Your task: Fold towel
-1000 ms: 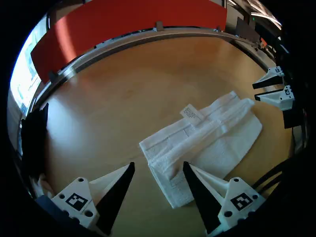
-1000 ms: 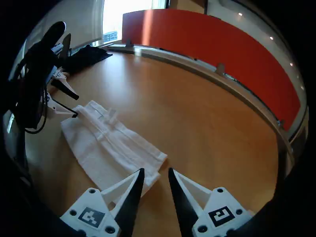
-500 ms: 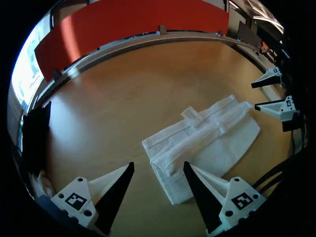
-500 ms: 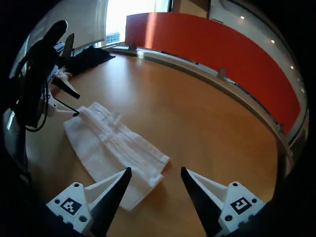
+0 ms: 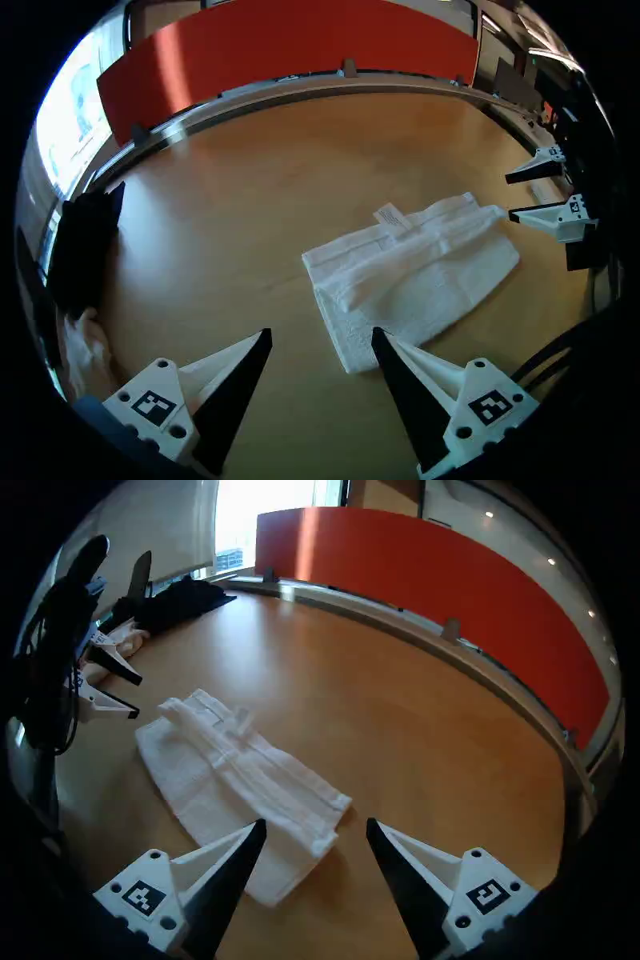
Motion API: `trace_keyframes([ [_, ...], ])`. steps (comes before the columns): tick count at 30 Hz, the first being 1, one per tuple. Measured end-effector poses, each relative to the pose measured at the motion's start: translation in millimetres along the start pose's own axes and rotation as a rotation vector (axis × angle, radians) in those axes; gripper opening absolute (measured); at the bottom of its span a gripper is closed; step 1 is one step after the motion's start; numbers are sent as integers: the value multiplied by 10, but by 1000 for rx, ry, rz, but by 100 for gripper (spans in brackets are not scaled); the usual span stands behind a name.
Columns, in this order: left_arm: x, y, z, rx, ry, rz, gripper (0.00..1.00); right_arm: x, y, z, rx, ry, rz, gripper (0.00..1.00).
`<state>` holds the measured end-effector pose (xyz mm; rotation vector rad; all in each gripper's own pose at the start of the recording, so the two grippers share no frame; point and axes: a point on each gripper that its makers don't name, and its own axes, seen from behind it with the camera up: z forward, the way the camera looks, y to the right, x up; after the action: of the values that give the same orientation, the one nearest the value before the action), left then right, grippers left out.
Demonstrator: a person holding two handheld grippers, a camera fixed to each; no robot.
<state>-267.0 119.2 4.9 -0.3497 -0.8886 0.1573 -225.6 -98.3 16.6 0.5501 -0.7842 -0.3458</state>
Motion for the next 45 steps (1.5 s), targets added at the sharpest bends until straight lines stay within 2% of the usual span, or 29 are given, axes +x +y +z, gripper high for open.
trace_keyframes([
  [14,-505,15,-426,38,17,-93,93,87,-245,111,46,6,-54,97],
  [25,-983,-33,-811,85,26,-216,93,207,-519,276,98,0,-109,97],
  [31,-1266,-87,-978,116,16,-258,92,315,-720,389,130,2,-138,97],
  [38,-1531,-122,-1099,144,-1,-306,93,396,-876,521,152,0,-169,97],
  [45,-1601,-157,-1148,159,4,-335,92,403,-885,604,153,-7,-181,97],
])
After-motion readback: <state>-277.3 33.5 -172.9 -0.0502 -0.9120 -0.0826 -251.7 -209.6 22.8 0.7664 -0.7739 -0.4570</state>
